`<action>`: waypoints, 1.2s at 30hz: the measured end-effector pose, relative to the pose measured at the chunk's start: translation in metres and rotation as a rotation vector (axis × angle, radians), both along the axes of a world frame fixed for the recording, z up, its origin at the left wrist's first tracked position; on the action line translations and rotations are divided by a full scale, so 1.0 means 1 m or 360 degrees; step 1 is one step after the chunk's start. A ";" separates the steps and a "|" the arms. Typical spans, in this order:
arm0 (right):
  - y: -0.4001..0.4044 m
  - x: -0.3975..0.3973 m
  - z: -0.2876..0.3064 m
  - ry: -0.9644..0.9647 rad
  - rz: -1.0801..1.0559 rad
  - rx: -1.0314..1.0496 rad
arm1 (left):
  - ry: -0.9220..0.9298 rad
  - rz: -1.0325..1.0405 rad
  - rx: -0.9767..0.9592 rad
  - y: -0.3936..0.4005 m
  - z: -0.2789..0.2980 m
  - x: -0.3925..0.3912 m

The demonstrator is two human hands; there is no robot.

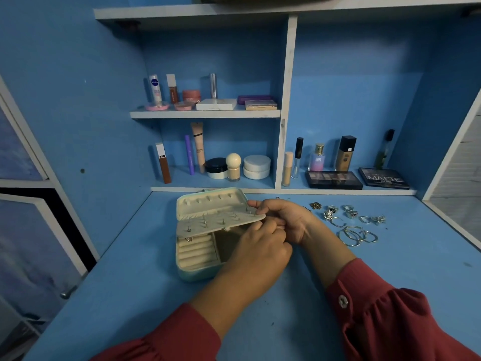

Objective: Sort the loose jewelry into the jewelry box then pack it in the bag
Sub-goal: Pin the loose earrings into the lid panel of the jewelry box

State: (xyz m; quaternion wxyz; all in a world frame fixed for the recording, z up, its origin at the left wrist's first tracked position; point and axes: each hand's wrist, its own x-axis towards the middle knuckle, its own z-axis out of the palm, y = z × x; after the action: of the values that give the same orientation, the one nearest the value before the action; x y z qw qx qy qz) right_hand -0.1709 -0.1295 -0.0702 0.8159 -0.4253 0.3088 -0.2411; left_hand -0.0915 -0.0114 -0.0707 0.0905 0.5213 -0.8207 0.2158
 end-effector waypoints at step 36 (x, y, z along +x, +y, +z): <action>0.005 0.000 0.004 -0.0179 0.0156 0.0034 | 0.0903 0.0541 0.0770 -0.044 0.062 0.094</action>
State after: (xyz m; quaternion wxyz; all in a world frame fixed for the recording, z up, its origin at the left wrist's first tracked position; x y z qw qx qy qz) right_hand -0.1710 -0.1242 -0.0659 0.8472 -0.4170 0.2439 -0.2211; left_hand 0.0023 -0.0556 -0.0085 0.1510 0.6945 -0.6925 -0.1239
